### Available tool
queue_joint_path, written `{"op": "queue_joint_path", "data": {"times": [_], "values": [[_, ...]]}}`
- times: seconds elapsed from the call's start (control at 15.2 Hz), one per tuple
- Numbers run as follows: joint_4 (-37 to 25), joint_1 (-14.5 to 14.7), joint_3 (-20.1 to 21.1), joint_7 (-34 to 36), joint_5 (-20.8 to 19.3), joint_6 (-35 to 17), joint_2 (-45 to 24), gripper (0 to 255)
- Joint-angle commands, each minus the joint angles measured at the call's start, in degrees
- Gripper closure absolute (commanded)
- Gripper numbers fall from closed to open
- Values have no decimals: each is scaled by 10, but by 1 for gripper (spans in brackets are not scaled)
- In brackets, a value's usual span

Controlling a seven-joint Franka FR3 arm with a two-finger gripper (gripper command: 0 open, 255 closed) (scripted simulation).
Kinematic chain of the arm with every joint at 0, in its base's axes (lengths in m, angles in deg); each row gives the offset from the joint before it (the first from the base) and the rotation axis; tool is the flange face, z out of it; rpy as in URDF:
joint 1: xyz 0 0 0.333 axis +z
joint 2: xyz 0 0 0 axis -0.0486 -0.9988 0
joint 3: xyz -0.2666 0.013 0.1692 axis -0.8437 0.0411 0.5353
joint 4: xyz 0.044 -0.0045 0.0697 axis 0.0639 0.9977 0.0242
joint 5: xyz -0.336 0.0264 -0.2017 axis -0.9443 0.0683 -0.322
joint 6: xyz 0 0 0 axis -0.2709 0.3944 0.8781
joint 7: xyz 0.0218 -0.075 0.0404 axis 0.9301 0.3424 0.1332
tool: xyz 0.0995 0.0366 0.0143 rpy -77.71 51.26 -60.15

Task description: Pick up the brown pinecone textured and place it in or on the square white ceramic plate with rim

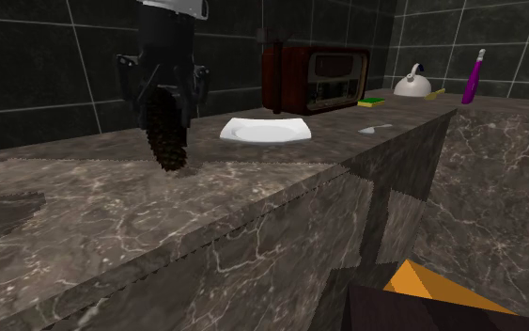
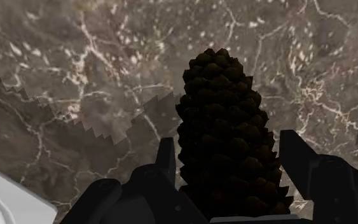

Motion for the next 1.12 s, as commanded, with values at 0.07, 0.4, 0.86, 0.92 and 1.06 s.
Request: {"op": "queue_joint_path", "data": {"times": [0.07, 0.4, 0.86, 0.92, 1.06], "values": [[-22, 0, 0, 3, -2, 24, 3, 255], [-41, -21, -19, -38, 5, 45, 0, 255], [-79, -74, -62, -136, 29, 68, -28, 255], [-88, -82, -68, -150, 34, 72, -35, 255], [-107, -98, -80, -179, 43, 81, -49, 255]]}}
